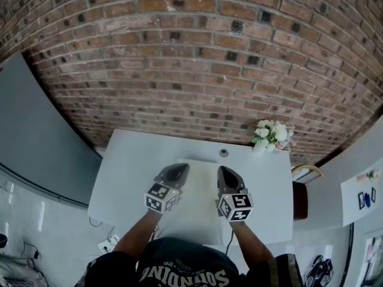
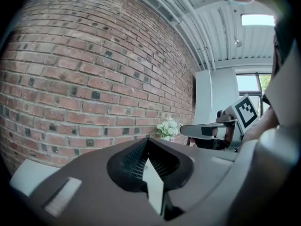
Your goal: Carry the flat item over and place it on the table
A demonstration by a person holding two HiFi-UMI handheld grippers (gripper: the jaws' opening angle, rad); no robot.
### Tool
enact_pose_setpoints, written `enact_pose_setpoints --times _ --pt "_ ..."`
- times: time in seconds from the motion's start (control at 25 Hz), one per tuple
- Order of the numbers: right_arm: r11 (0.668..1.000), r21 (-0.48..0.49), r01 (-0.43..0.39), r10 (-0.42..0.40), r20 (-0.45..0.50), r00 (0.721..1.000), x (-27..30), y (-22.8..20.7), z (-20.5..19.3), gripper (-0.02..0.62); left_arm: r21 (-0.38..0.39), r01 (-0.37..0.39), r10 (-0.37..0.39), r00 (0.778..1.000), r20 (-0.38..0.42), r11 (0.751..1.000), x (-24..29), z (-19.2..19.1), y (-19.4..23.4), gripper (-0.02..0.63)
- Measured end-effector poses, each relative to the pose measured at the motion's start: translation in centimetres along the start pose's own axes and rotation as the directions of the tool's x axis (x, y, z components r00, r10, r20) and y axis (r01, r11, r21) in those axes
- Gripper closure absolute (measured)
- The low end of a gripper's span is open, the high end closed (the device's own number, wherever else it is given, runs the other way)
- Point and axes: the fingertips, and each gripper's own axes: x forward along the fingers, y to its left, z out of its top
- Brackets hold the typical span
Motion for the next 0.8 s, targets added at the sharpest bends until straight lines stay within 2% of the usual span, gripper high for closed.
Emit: enact_pose_setpoints --times 0.24,0.8 --pt "1.0 -0.016 0.009 -0.009 -0.005 1.0 -0.4 0.3 0.5 0.597 0.006 0.009 -0.009 1.0 0.029 1.0 -0.1 1.3 -0.7 0.597" --pt "1.0 -0.026 0.003 -0.003 -0.02 1.0 -0.9 0.4 0.0 0.597 -0.016 0.024 -0.024 1.0 0.01 1.0 0.1 0.5 -1.5 0.597"
